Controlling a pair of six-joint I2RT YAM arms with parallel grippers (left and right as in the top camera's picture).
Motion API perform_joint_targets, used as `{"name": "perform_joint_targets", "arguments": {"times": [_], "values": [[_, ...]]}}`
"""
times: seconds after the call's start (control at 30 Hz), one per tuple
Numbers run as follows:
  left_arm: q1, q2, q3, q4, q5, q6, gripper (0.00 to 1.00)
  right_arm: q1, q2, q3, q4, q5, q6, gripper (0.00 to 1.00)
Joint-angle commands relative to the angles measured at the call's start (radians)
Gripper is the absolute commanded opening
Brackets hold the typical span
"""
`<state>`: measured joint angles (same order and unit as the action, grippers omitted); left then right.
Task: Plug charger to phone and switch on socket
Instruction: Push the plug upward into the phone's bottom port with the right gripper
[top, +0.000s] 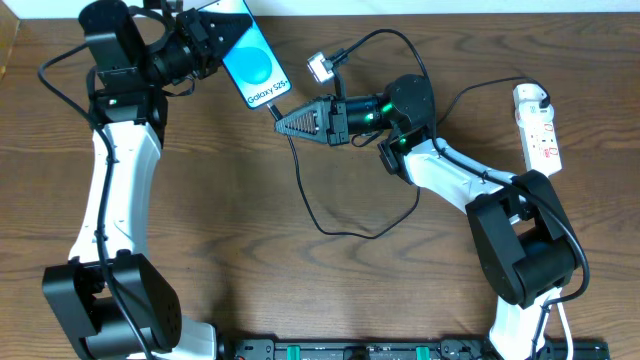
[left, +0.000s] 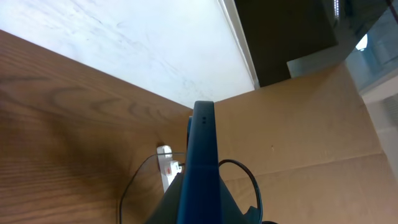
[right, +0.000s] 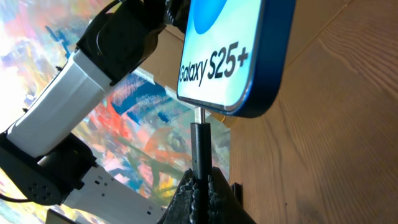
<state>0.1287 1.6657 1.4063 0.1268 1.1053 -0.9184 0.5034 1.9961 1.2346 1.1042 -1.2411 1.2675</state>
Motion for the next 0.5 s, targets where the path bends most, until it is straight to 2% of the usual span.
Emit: {"name": "perform_joint_targets", "arguments": {"times": [0.0, 0.47], "values": [[-0.002, -0.007, 0.011, 0.004, 0.004, 0.008, 0.07, 0.004, 0.001, 0.009, 0.002, 0.012, -0.016, 0.01], [-0.001, -0.007, 0.011, 0.005, -0.025, 0.009, 0.07, 0.004, 0.001, 0.009, 0.002, 0.008, -0.016, 0.01]]}}
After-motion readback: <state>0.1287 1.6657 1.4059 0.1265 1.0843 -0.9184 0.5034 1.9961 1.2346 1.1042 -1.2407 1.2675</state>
